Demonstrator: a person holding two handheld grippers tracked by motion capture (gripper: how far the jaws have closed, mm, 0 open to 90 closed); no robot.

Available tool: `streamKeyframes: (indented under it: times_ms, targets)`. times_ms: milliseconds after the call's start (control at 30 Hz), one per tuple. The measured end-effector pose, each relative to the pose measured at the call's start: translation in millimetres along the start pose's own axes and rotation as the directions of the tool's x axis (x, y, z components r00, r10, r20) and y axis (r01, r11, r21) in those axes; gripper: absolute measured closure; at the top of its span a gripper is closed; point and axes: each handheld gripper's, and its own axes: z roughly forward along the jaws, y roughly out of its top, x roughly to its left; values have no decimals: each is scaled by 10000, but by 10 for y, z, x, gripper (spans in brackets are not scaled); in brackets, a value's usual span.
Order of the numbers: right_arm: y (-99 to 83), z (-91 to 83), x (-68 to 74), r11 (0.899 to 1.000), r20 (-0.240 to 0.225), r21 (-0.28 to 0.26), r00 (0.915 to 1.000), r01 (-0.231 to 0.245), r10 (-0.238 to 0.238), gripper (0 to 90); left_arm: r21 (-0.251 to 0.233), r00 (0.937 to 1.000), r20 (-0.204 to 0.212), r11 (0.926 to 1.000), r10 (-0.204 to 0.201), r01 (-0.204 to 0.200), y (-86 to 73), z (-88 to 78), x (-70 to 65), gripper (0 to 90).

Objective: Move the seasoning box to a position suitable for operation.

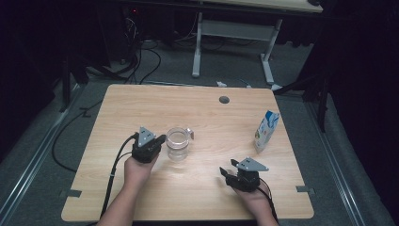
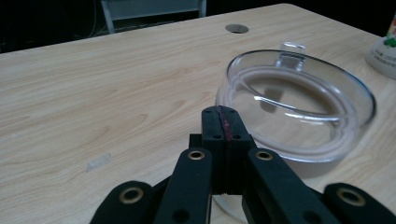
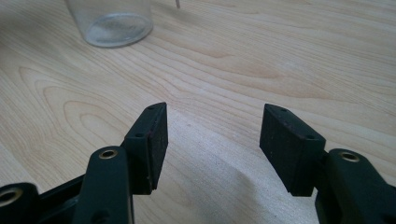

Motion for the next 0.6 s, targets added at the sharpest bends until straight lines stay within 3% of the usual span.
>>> streamKeyframes:
  times_ms: [200,267,300,333,367,400,433,500,600]
  targets:
    - [3,-6,1,10000,38,0,10000,13,-13,420,-269,9993,374,9996,40,-30,-57,-200,-222,900]
    - [2,-6,1,10000,44,2,10000,26,-26,420,-347,9993,358,9994,82,-69,-68,-241,-257,900]
    - [1,-8,1,10000,50,-9,10000,27,-27,419,-415,9997,29,9989,230,-228,-75,-251,-270,900]
    - [1,-8,1,10000,50,-9,10000,27,-27,419,-415,9997,29,9989,230,-228,-75,-251,-270,900]
    - [1,-9,2,10000,37,5,10000,10,-10,420,-406,9996,-148,9989,228,-234,-73,-230,-253,900]
    - [1,-8,7,10000,29,11,10000,18,-18,419,-218,9993,-281,9995,-234,228,-49,-109,-124,900]
    - [1,-8,7,10000,29,11,10000,18,-18,419,-218,9993,-281,9995,-234,228,-49,-109,-124,900]
    - [4,-8,18,10000,15,-36,10000,76,-76,420,-16,9988,-400,9996,-287,287,-12,64,-36,900]
    - [5,-5,15,10000,9,-41,10000,75,-75,419,111,9991,-370,9997,-202,206,7,142,-34,900]
